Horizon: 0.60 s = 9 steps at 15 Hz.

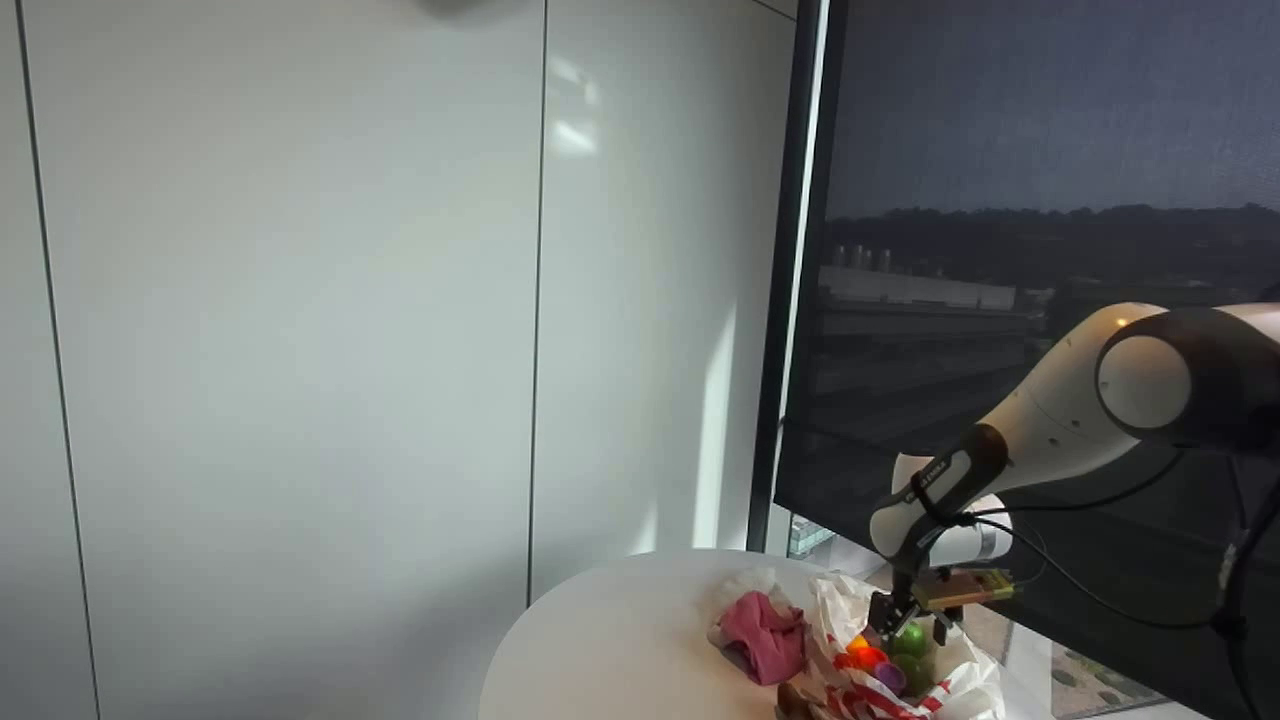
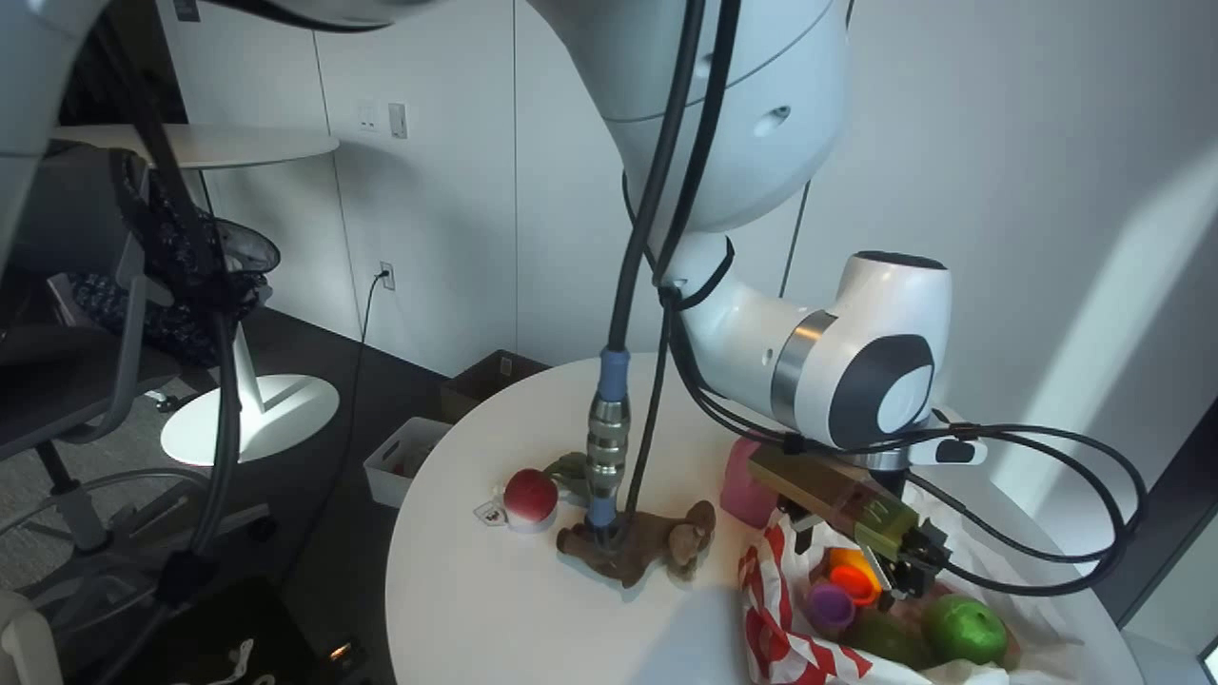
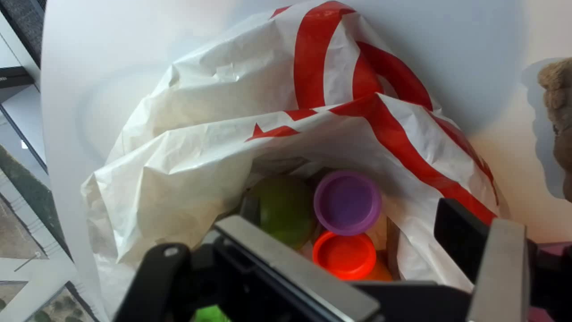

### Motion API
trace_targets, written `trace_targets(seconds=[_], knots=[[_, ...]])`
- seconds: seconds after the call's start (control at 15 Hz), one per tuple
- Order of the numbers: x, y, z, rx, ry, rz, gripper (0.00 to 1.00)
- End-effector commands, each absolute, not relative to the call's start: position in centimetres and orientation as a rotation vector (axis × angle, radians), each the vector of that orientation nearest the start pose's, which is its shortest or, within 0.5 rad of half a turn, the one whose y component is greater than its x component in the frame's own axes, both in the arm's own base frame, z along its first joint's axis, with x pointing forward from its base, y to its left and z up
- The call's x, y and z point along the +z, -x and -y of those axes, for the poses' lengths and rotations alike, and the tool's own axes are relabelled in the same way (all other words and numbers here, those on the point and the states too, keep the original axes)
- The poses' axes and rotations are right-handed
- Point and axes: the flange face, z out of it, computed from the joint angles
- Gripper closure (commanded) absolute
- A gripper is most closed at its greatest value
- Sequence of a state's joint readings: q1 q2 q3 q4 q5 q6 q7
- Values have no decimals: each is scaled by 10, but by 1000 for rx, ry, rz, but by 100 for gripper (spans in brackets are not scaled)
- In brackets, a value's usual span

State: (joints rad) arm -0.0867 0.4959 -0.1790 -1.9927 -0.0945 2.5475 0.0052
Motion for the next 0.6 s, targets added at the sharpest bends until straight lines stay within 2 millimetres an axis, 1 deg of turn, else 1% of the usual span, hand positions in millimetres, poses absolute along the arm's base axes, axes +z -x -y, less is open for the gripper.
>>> trace_targets(seconds=[0.0, 0.13, 0.27, 0.33, 0.53], knots=[[206, -630, 185, -121, 3289, -394, 0], [200, -644, 195, -142, 3298, -424, 0], [199, -652, 197, -126, 3282, -422, 0], [198, -636, 195, -119, 3293, -399, 0], [194, -645, 196, -122, 3294, -400, 0]])
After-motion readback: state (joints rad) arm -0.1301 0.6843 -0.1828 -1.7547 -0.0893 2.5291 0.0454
